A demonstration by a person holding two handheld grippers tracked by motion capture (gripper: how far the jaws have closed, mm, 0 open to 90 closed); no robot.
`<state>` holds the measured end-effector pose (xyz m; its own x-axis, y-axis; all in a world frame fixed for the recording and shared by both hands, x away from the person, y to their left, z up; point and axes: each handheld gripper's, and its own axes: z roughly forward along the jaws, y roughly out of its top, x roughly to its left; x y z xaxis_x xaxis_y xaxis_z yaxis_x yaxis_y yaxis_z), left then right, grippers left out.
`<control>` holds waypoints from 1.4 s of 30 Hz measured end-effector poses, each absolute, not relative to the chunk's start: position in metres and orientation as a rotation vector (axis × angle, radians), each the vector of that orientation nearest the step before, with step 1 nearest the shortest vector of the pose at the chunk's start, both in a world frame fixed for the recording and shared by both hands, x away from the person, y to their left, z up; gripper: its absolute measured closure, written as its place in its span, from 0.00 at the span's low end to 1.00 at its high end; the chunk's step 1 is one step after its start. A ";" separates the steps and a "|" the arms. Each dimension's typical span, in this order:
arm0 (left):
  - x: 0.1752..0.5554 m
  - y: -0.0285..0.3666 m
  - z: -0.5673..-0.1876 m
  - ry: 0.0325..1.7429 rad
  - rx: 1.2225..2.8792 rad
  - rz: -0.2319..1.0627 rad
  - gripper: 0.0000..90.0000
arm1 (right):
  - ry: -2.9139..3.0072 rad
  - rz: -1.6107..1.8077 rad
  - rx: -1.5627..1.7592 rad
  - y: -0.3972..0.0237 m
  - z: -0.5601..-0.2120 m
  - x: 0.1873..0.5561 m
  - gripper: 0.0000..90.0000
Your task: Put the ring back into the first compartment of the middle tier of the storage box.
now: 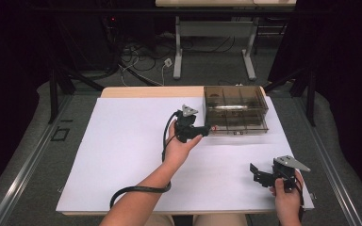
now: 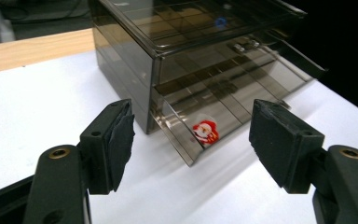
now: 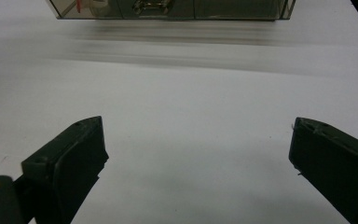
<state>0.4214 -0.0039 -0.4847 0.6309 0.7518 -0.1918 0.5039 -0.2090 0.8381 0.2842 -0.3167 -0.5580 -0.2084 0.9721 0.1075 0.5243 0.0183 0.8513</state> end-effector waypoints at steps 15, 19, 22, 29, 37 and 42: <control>0.395 0.043 -0.483 1.009 1.823 0.338 0.15 | 1.769 1.110 1.530 -0.315 -0.557 0.284 0.04; 0.387 0.059 -0.486 1.032 1.817 0.333 0.09 | 1.771 1.108 1.523 -0.314 -0.557 0.284 0.04; 0.380 0.073 -0.488 1.061 1.799 0.335 0.06 | 1.767 1.105 1.514 -0.314 -0.557 0.284 0.04; 0.366 0.096 -0.490 1.082 1.762 0.340 0.00 | 1.777 1.102 1.518 -0.312 -0.557 0.283 0.04; 0.350 0.120 -0.492 1.085 1.759 0.382 0.00 | 1.772 1.115 1.504 -0.311 -0.557 0.283 0.04; 0.337 0.137 -0.496 1.043 1.763 0.406 0.00 | 1.756 1.114 1.491 -0.311 -0.557 0.284 0.04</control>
<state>0.3370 0.1371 -0.4959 0.5708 0.7991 -0.1889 0.4610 -0.1215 0.8791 0.2841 -0.3115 -0.5574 -0.2121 0.9733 0.0877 0.4940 0.0293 0.8690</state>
